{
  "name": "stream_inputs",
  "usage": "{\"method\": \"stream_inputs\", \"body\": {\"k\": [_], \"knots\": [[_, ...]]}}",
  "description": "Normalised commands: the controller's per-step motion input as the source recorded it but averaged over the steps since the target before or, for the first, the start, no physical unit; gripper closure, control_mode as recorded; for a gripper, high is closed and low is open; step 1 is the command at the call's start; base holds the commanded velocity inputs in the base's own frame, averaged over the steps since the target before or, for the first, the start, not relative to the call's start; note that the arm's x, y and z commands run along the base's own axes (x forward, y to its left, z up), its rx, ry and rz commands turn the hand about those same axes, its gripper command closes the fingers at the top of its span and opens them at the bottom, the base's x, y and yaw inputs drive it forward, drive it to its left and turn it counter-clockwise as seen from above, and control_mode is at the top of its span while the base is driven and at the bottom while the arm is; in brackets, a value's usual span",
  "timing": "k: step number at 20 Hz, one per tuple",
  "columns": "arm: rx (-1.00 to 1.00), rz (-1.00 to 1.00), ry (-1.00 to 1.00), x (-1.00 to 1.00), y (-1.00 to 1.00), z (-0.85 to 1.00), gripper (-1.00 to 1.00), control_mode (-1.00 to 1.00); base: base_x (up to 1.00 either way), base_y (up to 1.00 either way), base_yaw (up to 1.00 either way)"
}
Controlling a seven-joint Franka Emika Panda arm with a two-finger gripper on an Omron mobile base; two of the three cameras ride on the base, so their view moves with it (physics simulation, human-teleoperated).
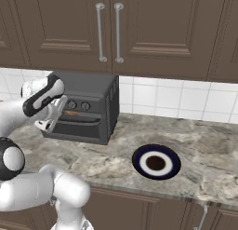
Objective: Pull the toaster oven rack outwards. Pick up the baguette from the plate and place it on the toaster oven rack. Close the toaster oven door fully and set the temperature to the lowest setting.
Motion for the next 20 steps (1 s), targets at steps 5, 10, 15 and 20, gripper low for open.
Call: {"method": "stream_inputs", "body": {"k": [5,10,15,20], "knots": [[-0.67,0.21,0.25,0.39,-0.16,-0.18,1.00,-1.00,0.00,0.00,0.00],[-0.46,0.13,0.10,0.22,-0.36,-0.76,1.00,-1.00,0.00,0.00,0.00],[-0.07,-0.01,-0.12,0.12,-0.67,-1.00,1.00,-1.00,0.00,0.00,0.00],[0.11,-0.03,-0.29,0.01,-0.69,-1.00,1.00,-1.00,0.00,0.00,0.00]]}}
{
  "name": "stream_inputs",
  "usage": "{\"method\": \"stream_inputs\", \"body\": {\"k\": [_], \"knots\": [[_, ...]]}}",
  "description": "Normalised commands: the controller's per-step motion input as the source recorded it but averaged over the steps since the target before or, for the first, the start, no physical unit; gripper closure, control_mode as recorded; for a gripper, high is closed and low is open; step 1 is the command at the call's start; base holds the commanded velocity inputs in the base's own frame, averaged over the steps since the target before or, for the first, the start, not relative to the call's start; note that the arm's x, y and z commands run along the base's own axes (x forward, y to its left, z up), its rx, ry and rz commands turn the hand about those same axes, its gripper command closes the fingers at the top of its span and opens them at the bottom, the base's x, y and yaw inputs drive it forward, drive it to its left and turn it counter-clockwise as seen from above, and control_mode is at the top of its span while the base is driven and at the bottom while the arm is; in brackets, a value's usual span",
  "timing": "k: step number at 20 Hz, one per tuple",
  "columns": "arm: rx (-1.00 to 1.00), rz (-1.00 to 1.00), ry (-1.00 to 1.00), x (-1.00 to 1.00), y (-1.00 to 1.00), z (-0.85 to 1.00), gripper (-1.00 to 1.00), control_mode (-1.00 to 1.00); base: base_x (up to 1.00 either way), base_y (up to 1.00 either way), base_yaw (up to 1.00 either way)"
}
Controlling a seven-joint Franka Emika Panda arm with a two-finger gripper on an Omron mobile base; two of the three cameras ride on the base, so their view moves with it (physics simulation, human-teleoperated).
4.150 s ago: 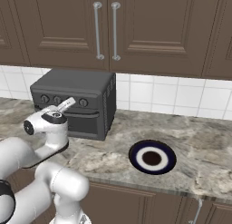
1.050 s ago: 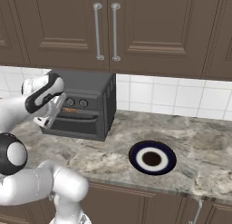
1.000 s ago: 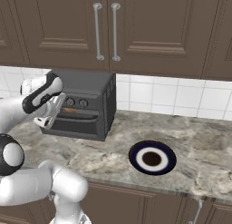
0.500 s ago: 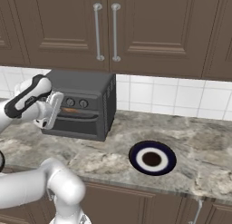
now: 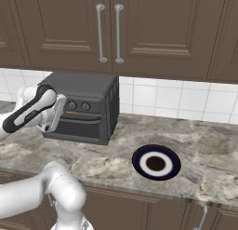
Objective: Pull the toaster oven rack outwards. Pick up the baguette from the plate and place it on the toaster oven rack. Close the toaster oven door fully and set the temperature to the lowest setting.
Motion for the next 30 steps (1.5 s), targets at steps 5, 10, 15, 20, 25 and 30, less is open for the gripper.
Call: {"method": "stream_inputs", "body": {"k": [5,10,15,20,25,30], "knots": [[0.46,-0.03,-0.38,0.02,-0.49,-1.00,1.00,-1.00,0.00,0.00,0.00],[0.78,-0.01,-0.52,0.03,-0.48,-0.80,1.00,-1.00,0.00,0.00,0.00],[0.98,0.00,-0.65,0.00,-0.51,-0.12,1.00,-1.00,0.00,0.00,0.00],[1.00,-0.05,-0.67,0.00,-0.66,0.00,1.00,-1.00,0.00,0.00,0.00],[1.00,-0.07,-0.62,0.00,-0.76,-0.02,1.00,-1.00,0.00,0.00,0.00],[0.68,-0.17,-0.13,-0.39,-1.00,-0.14,1.00,-1.00,0.00,0.00,0.00]]}}
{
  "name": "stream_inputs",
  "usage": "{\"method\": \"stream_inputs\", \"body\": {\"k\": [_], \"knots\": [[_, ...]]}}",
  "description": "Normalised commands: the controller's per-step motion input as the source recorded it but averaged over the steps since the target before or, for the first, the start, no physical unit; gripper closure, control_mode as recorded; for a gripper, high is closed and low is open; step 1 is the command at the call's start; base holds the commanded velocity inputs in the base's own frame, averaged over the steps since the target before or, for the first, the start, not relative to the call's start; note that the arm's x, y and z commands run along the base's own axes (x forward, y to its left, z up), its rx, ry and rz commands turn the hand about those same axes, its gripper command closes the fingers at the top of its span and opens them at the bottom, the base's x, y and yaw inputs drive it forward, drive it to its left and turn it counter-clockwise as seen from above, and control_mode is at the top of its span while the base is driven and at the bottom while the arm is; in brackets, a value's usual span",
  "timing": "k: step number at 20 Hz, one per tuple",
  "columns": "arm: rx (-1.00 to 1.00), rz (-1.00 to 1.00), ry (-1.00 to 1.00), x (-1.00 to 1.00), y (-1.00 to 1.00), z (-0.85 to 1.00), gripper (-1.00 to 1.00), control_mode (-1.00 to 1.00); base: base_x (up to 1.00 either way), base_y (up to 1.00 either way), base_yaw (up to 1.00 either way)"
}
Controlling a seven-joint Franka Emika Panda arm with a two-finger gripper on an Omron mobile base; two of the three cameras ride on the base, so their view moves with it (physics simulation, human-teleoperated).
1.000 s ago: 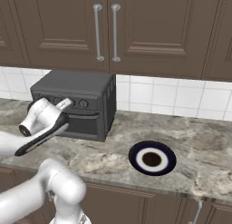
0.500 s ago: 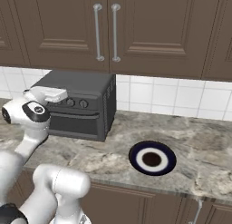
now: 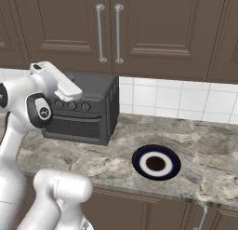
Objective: Pull the toaster oven rack outwards. Pick up the baguette from the plate and place it on the toaster oven rack. Close the toaster oven door fully and set the temperature to the lowest setting.
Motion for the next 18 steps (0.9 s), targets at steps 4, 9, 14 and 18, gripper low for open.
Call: {"method": "stream_inputs", "body": {"k": [4,9,14,18], "knots": [[0.14,-0.16,0.00,-0.57,-1.00,-0.36,1.00,-1.00,0.00,0.00,0.00],[-0.01,-0.04,0.00,-0.77,-0.25,-0.33,1.00,-1.00,0.00,0.00,0.00],[0.20,0.10,0.04,-0.50,-0.05,-0.62,1.00,-1.00,0.00,0.00,0.00],[0.51,0.23,0.21,-0.03,-0.49,-0.11,1.00,-1.00,0.00,0.00,0.00]]}}
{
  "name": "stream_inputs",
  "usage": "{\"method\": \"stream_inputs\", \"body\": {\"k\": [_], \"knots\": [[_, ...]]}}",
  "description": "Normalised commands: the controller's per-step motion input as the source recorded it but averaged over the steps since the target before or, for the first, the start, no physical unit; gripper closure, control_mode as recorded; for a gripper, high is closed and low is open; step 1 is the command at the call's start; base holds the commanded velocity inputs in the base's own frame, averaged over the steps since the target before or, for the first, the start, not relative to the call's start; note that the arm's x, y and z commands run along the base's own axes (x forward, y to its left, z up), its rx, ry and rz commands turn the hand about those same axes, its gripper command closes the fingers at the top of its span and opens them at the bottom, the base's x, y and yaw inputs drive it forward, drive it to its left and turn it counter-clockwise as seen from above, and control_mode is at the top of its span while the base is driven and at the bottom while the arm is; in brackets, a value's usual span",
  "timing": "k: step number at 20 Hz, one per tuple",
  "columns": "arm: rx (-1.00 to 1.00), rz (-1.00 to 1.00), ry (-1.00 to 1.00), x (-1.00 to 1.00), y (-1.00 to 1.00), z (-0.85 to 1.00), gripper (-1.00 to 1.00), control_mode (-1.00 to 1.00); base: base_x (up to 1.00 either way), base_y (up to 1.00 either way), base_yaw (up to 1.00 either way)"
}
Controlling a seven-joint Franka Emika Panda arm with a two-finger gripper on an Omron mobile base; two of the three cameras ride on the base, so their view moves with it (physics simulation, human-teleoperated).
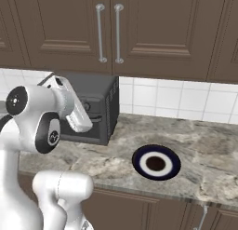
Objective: Pull the toaster oven rack outwards. Pick up the baguette from the plate and place it on the toaster oven rack. Close the toaster oven door fully and set the temperature to the lowest setting.
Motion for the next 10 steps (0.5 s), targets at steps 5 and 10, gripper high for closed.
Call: {"method": "stream_inputs", "body": {"k": [5,10], "knots": [[0.44,0.19,0.17,0.00,0.00,-0.12,1.00,-1.00,0.00,0.00,0.00],[0.63,0.11,0.00,-0.10,0.00,-0.37,1.00,-1.00,0.00,0.00,0.00]]}}
